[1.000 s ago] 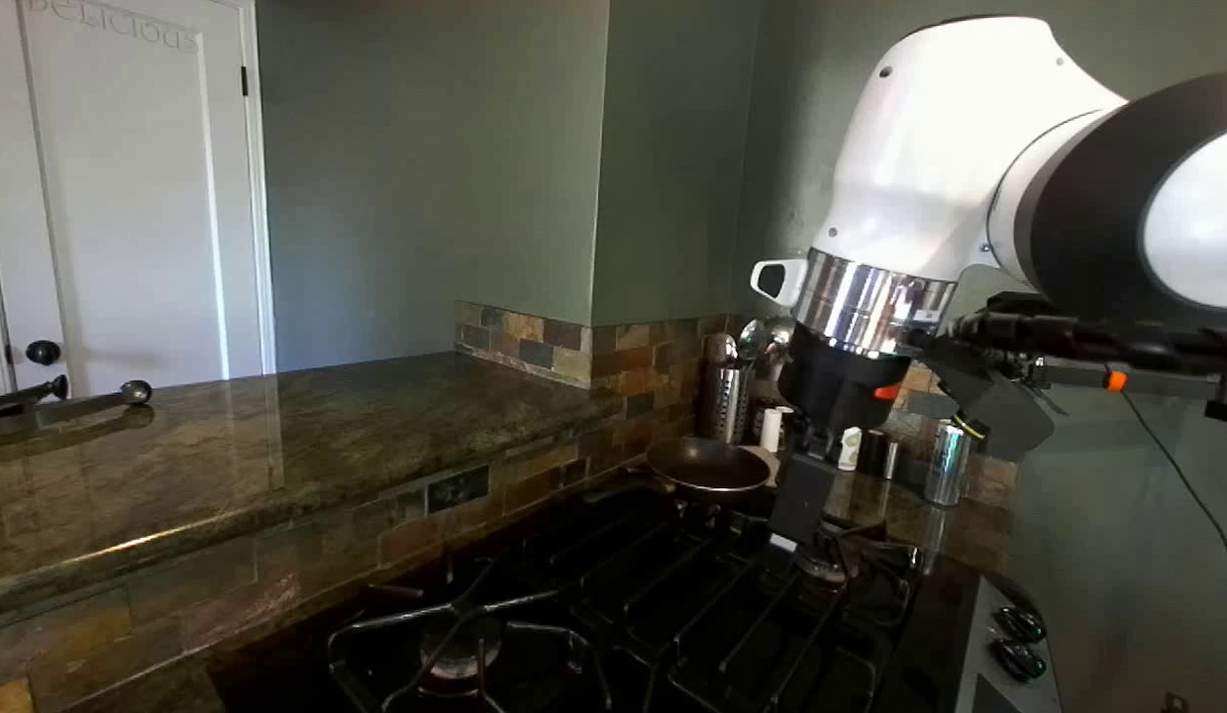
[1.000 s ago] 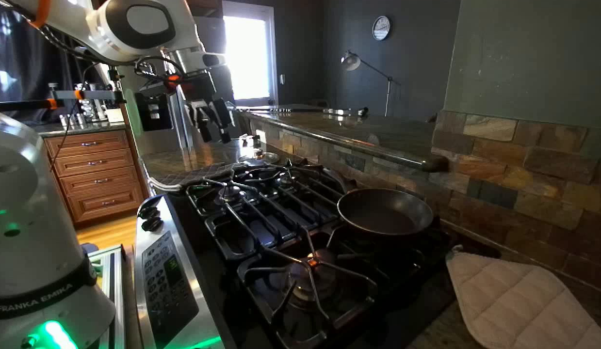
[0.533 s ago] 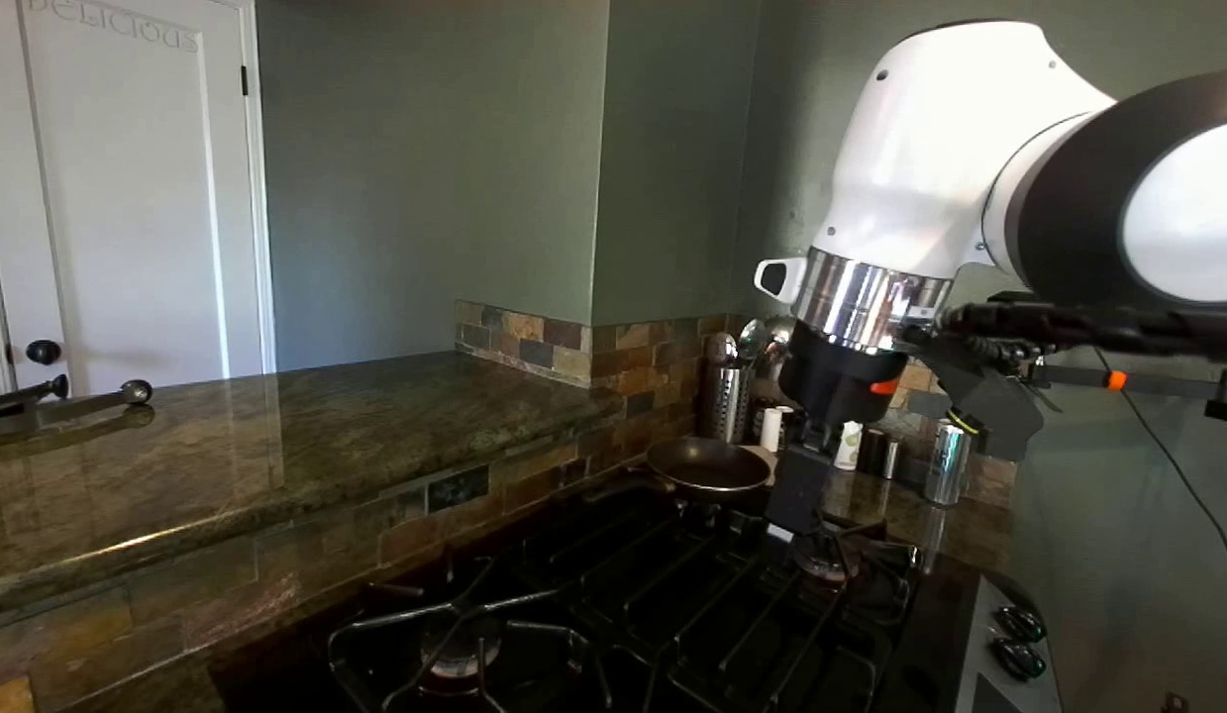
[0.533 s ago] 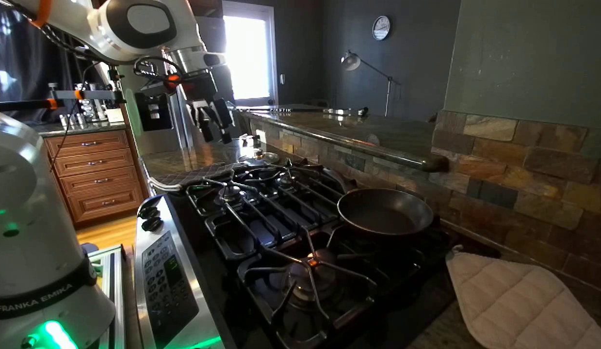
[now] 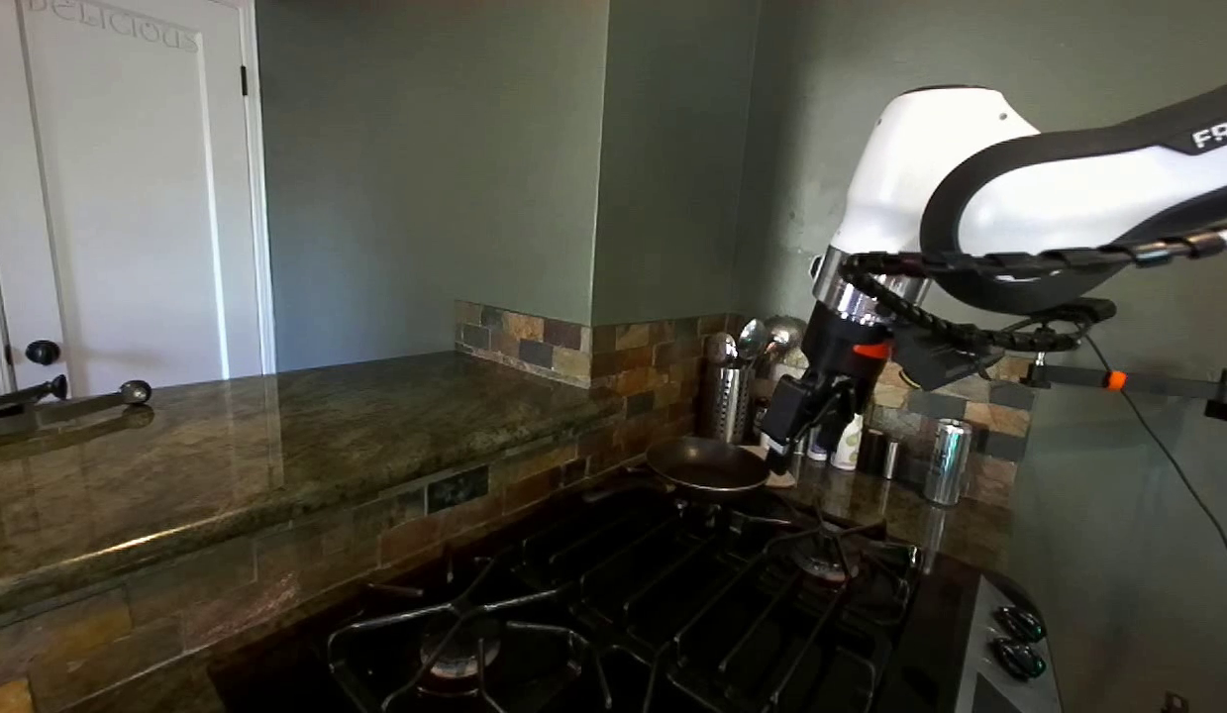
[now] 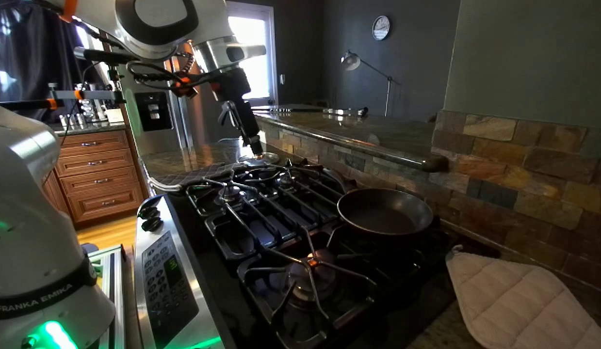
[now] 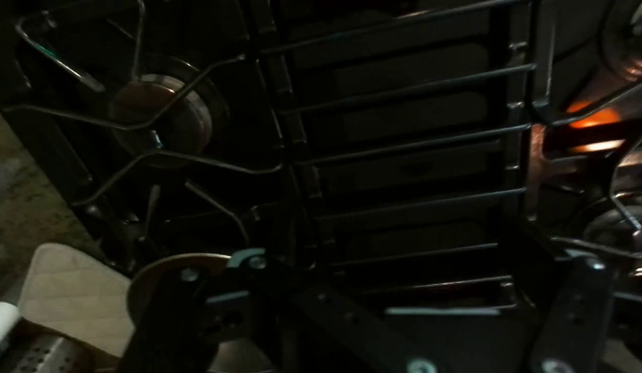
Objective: Move the pan to the bottom right stove top
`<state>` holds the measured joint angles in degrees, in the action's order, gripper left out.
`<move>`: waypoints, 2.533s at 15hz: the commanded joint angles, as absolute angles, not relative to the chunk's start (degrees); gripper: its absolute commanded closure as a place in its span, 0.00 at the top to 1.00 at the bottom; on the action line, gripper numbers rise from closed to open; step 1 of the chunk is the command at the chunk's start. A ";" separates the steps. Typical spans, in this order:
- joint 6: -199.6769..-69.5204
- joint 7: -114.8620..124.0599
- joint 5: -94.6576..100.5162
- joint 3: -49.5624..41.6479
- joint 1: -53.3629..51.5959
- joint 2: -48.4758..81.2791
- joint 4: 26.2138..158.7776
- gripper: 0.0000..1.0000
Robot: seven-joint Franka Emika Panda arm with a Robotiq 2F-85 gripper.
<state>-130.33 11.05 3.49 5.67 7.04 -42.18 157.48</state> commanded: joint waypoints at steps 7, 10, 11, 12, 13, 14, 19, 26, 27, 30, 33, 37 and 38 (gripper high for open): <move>-130.94 14.65 4.16 4.55 9.13 -41.68 157.39 1.00; -132.75 17.85 4.62 3.54 12.75 -38.21 156.74 1.00; -132.84 18.02 4.11 2.54 13.35 -37.25 156.57 1.00; -133.59 18.55 3.93 1.66 14.49 -35.99 156.33 1.00; -134.30 19.20 3.88 0.99 15.52 -34.70 156.09 1.00; -135.45 19.04 3.31 -0.14 16.02 -33.14 155.75 1.00; -144.01 18.90 2.77 -3.20 17.69 -23.33 152.19 1.00; -144.40 21.90 4.01 -4.51 17.88 -9.87 141.27 1.00; -144.36 21.97 4.13 -4.99 17.73 -8.09 139.76 1.00; -144.29 22.19 4.10 -6.73 17.33 -3.55 136.35 1.00; -144.17 21.37 2.42 -8.94 16.86 -0.30 134.35 1.00; -144.24 21.23 1.03 -11.05 16.48 2.76 132.67 1.00; -144.24 21.05 0.60 -11.40 16.38 3.26 132.27 1.00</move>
